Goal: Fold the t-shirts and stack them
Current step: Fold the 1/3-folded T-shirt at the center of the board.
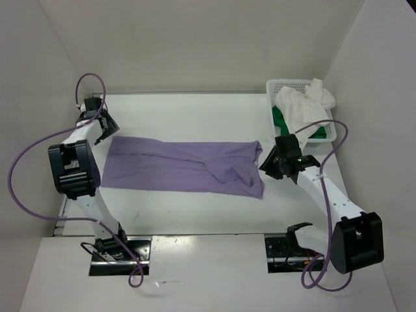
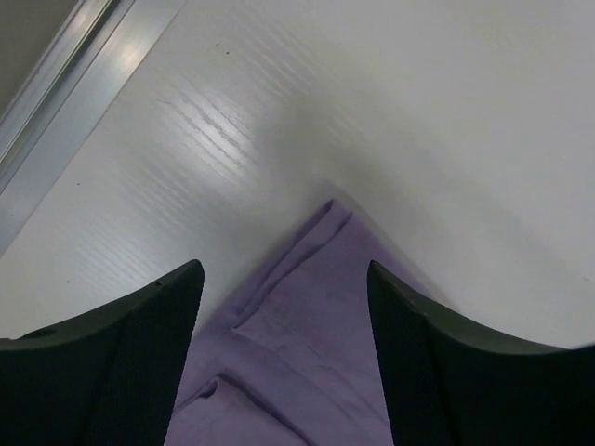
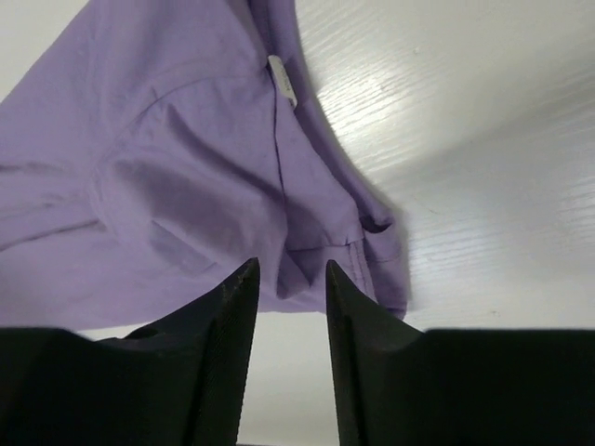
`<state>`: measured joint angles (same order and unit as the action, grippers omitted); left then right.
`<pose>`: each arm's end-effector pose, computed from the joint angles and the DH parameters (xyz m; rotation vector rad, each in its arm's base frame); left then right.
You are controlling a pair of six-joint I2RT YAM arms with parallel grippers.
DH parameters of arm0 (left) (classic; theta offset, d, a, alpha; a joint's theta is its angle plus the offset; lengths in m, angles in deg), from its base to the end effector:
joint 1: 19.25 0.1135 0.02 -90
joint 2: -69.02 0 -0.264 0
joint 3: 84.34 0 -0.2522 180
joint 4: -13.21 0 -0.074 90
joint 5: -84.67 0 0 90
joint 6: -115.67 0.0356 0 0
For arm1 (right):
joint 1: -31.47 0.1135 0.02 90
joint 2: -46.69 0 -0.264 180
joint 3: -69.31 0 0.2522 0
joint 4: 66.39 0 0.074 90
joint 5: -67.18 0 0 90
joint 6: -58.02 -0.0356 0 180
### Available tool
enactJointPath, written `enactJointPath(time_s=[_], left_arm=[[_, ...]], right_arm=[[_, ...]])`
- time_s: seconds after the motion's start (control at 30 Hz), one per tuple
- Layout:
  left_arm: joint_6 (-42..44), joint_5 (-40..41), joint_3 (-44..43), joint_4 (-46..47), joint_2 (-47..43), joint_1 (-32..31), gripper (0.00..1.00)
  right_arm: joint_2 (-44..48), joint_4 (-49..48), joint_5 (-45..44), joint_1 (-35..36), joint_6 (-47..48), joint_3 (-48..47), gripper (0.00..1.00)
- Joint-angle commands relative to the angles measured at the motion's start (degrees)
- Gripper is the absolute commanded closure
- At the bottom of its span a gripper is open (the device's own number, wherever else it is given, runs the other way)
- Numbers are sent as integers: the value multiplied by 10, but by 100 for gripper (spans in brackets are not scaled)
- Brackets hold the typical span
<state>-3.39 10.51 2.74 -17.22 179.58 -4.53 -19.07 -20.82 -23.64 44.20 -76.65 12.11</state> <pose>0.4090 0.1175 0.2037 -1.0032 2.1571 0.2143 0.2198 0.0491 0.2279 0.7099 2.4591 0.3818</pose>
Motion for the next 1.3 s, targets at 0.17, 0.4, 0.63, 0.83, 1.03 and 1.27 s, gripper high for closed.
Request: enactJointPath(time_s=[0.17, 0.4, 0.63, 0.83, 1.03, 1.27], left_arm=[[-6, -63, 10, 16, -136, -104, 54], [-20, -85, 88, 6, -178, -289, 78], [-61, -156, 190, 25, -233, -351, 84], [-92, -195, 235, 44, -243, -378, 84], [-98, -201, 246, 55, -254, -393, 83], [-103, -206, 251, 55, -259, -393, 83]], right_arm=[[-50, -1, -36, 119, 61, -82, 79], [-160, -58, -47, 277, 61, -125, 95], [-274, -109, -81, 316, 85, -164, 77], [-341, -121, -110, 316, 98, -197, 65], [-354, -113, -160, 316, 104, -210, 62], [-375, -106, -180, 316, 99, -223, 74]])
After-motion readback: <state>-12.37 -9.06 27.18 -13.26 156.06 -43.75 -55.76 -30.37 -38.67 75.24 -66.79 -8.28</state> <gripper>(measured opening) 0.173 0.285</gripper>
